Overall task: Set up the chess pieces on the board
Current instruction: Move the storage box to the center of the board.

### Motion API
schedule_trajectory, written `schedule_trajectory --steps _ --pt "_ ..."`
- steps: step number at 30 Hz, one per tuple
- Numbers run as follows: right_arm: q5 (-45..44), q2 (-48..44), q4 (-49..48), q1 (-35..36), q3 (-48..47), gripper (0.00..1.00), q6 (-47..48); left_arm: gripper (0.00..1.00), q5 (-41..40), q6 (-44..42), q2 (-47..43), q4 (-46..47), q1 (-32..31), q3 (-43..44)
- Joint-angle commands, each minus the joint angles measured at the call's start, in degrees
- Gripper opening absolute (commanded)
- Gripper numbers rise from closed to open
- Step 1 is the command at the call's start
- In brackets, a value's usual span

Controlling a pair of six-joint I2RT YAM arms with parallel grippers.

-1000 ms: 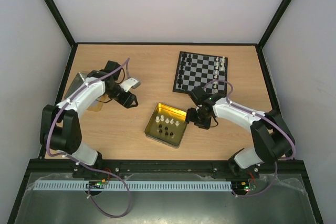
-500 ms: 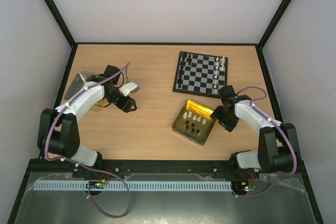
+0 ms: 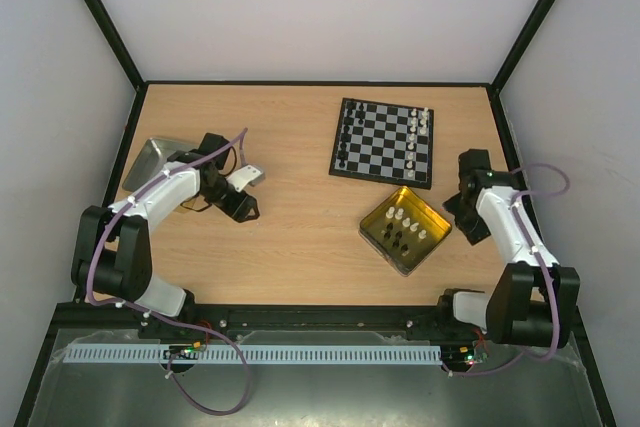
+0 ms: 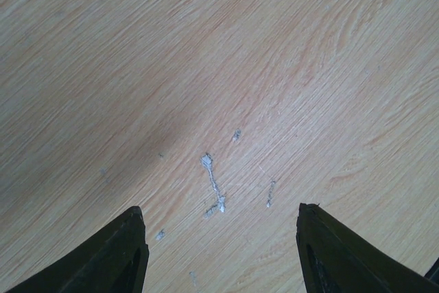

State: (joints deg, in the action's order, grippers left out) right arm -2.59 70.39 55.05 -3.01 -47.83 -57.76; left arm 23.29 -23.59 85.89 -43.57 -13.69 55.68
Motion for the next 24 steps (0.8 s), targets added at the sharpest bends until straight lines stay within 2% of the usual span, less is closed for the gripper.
schedule_trajectory --steps 1,4,7,9,13,15,19,24 --pt "-4.7 1.2 3.9 -1.1 -6.8 0.74 0.4 0.60 0.6 -0.5 -1.8 0.7 0.0 -0.7" --pt "-1.7 0.6 2.5 0.9 -10.4 0.70 4.5 0.61 0.6 -0.4 -1.8 1.1 0.0 -1.0" --pt "2.8 -0.3 -0.4 7.6 -11.9 0.66 6.7 0.61 0.7 -0.1 -1.4 1.7 0.0 -1.0" --pt "5.7 0.6 -2.0 14.9 -13.3 0.64 6.6 0.61 1.0 0.2 -1.0 1.7 0.0 -0.7" --pt "7.2 9.7 -2.8 34.4 -19.6 0.59 7.0 0.61 1.1 0.6 -0.8 1.6 0.0 -0.5" --pt "9.6 13.8 -4.2 39.5 -21.6 0.59 7.6 0.61 1.1 0.8 -0.8 1.7 -0.1 -0.6" --pt "14.8 19.4 -9.0 43.6 -22.1 0.61 8.2 0.61 1.0 1.3 -1.1 1.7 -0.1 -0.8" --pt "16.9 23.8 -13.8 43.8 -20.4 0.62 8.8 0.61 0.8 2.0 -2.1 1.8 -0.1 -0.6"
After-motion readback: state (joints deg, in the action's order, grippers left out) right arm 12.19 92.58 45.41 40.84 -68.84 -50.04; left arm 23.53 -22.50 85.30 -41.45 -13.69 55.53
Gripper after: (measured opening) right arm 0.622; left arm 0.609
